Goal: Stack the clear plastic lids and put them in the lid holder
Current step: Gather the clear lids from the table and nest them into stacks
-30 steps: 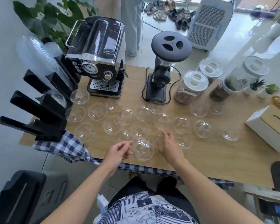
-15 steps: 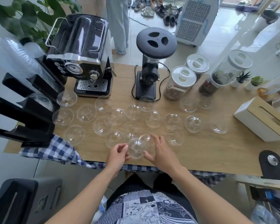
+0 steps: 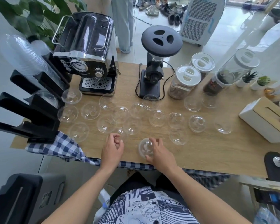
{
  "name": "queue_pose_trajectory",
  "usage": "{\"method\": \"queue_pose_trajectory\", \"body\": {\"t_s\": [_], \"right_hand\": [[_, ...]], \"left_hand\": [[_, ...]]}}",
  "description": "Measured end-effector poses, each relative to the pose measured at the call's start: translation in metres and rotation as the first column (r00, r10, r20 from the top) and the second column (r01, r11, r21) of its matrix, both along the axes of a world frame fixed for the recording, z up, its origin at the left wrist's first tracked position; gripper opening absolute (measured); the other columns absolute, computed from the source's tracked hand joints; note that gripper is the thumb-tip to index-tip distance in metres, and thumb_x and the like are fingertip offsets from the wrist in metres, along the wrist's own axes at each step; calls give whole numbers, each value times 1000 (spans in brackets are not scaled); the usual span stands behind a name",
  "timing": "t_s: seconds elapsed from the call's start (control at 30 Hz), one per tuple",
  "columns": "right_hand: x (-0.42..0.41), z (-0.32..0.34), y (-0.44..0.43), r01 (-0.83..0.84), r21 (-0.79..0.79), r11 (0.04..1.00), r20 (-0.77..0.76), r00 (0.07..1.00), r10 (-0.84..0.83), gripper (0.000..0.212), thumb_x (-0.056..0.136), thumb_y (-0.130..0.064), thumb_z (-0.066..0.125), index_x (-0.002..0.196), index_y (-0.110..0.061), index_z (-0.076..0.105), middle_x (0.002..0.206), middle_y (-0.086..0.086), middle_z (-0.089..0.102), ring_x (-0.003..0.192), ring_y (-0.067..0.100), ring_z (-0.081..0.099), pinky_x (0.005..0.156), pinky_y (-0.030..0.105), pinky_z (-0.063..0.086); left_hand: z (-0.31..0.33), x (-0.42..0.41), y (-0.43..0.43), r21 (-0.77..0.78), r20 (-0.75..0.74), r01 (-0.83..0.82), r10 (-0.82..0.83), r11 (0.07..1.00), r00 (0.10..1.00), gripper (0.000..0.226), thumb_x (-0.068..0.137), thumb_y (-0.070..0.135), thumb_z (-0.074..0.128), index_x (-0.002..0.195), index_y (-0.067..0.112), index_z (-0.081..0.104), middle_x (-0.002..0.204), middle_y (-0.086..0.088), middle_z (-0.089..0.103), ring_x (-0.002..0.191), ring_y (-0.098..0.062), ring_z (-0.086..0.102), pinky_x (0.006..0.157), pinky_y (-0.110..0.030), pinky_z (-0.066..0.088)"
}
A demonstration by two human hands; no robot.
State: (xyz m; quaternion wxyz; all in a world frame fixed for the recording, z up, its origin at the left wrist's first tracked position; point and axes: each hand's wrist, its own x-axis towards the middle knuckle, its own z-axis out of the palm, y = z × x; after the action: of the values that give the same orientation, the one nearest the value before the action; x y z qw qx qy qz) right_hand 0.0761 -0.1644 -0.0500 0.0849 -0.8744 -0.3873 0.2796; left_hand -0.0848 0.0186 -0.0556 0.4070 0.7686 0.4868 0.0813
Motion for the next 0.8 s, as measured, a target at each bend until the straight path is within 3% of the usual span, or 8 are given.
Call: {"method": "queue_pose_trajectory", "body": {"t_s": [0.17,0.27,0.33,0.47,0.57,0.63,0.8], "right_hand": [[6,2,-2,-3,21,1000,2,1000,3,82,102,-57,71,165,-26,28,155,6,39,103,27,74,62,35,58],[13,10,-5,42,65,997,37,998,-44,82,103,-71,58,164,-24,30,154,5,37,95,23,72,55,27,50],[22,17,-10,99,114,988,79,991,-109,72,108,-69,51,160,-22,36,151,3,38,85,16,64,52,23,46],[45,20,-27,238,143,961,150,954,-258,46,110,-41,58,147,-15,48,144,5,45,80,17,62,49,23,40],[57,15,-42,296,45,954,182,937,-299,43,107,-30,62,144,-13,51,141,9,50,87,24,67,59,35,56],[62,11,-49,293,-30,956,202,938,-281,39,108,-30,62,143,-13,54,138,9,53,93,26,68,65,38,57],[70,4,-56,266,-95,959,221,945,-240,24,113,-28,55,124,-15,73,118,4,68,97,28,69,71,42,60]], "left_hand": [[-2,-10,12,100,-114,143,-131,985,985,65,108,32,73,165,23,45,119,6,53,94,-12,60,74,-20,42],[-7,-9,15,118,-186,212,-188,970,964,84,104,40,78,174,25,34,125,1,56,93,-9,58,77,-22,45],[-13,-8,14,134,-207,233,-202,963,957,86,101,42,80,173,24,35,130,-1,59,93,-10,59,77,-25,49],[-24,-3,13,162,-234,248,-207,955,950,97,93,51,85,171,21,37,144,-1,57,105,-11,64,80,-29,61],[-18,3,11,138,-275,263,-218,955,936,102,90,51,87,173,20,36,137,-3,57,96,-9,59,66,-16,47],[-10,6,11,137,-292,283,-234,949,927,98,92,49,88,171,18,40,130,-2,54,95,-10,56,60,-15,38],[8,4,9,144,-292,305,-254,941,922,92,90,59,85,163,17,49,122,5,50,90,-11,59,56,-15,39]]}}
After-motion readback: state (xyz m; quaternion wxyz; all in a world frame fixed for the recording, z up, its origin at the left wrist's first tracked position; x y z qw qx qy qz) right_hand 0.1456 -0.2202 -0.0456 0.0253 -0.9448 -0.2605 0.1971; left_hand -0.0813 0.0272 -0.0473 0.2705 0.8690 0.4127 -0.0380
